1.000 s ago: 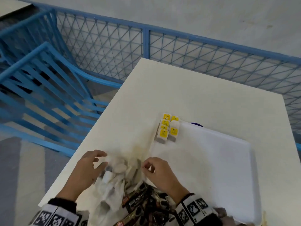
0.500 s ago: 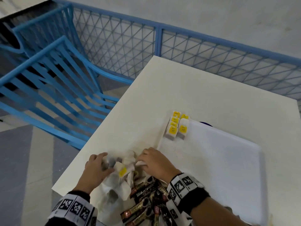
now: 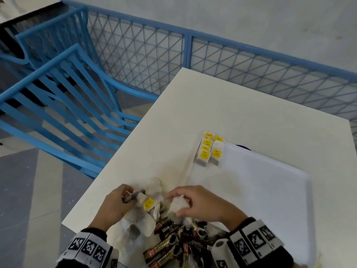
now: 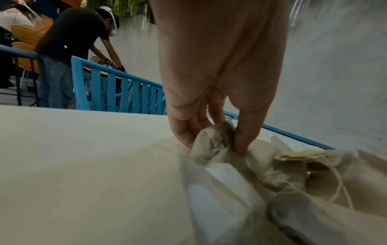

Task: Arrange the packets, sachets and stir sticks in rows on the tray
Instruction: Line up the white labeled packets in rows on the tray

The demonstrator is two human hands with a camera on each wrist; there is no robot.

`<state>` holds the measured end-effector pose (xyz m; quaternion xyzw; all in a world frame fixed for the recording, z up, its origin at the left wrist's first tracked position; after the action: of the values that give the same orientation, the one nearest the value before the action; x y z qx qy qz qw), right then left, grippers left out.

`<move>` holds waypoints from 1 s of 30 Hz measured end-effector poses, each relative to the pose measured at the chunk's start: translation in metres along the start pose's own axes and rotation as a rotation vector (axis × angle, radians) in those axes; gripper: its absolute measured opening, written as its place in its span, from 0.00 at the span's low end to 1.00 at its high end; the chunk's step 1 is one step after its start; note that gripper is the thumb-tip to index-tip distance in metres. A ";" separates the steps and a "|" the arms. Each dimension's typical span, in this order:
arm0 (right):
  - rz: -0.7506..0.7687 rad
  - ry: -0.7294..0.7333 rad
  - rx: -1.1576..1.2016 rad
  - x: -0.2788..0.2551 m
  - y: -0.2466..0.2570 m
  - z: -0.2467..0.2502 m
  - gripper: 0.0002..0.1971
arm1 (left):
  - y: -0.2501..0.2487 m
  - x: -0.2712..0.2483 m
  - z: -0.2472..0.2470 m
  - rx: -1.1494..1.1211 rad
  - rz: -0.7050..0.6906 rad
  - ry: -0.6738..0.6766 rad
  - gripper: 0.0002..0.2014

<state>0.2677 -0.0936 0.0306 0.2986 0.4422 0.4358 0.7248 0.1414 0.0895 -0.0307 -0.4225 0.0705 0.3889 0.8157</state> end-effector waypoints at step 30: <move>0.002 -0.189 -0.255 0.038 0.003 -0.013 0.13 | -0.005 -0.014 0.015 -0.564 0.023 0.004 0.10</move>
<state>0.2638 -0.0580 0.0133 0.2441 0.3129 0.4591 0.7948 0.1319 0.0912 -0.0121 -0.6326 -0.0340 0.4017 0.6613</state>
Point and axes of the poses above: each hand's wrist, its own x-axis towards the middle knuckle, its own z-axis out of the back of the hand, y = z × x, the point moved 7 cm from there along x, towards the middle knuckle
